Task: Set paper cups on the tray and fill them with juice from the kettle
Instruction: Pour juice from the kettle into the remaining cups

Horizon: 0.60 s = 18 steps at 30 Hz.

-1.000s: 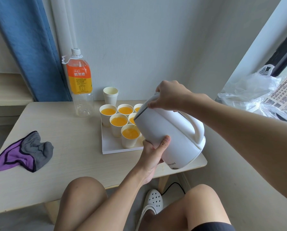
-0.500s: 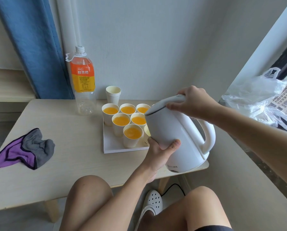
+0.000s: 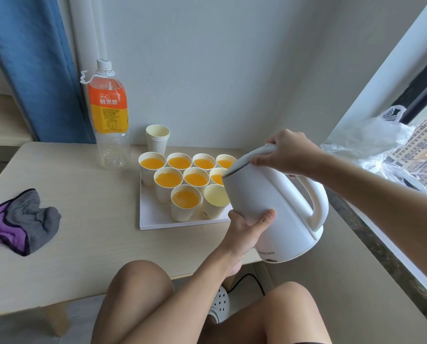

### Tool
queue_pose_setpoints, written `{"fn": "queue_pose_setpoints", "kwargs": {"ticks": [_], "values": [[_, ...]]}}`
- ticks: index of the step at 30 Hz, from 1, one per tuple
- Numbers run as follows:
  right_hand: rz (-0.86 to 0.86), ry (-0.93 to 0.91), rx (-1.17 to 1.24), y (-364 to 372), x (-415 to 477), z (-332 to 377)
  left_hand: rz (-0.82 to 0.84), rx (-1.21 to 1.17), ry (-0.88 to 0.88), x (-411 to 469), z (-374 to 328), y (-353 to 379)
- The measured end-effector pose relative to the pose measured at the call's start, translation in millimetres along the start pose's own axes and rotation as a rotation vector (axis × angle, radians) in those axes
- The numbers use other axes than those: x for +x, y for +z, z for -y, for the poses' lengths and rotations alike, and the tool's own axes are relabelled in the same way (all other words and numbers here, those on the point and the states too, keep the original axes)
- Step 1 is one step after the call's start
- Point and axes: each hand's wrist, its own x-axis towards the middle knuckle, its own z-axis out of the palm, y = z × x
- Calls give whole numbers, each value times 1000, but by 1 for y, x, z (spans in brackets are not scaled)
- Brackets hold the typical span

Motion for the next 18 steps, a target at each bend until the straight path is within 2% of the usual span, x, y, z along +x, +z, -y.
{"fn": "queue_pose_setpoints", "kwargs": {"ticks": [18], "values": [[37,5,-90,0,8,7,10,-74,-38,0,2,8]]}}
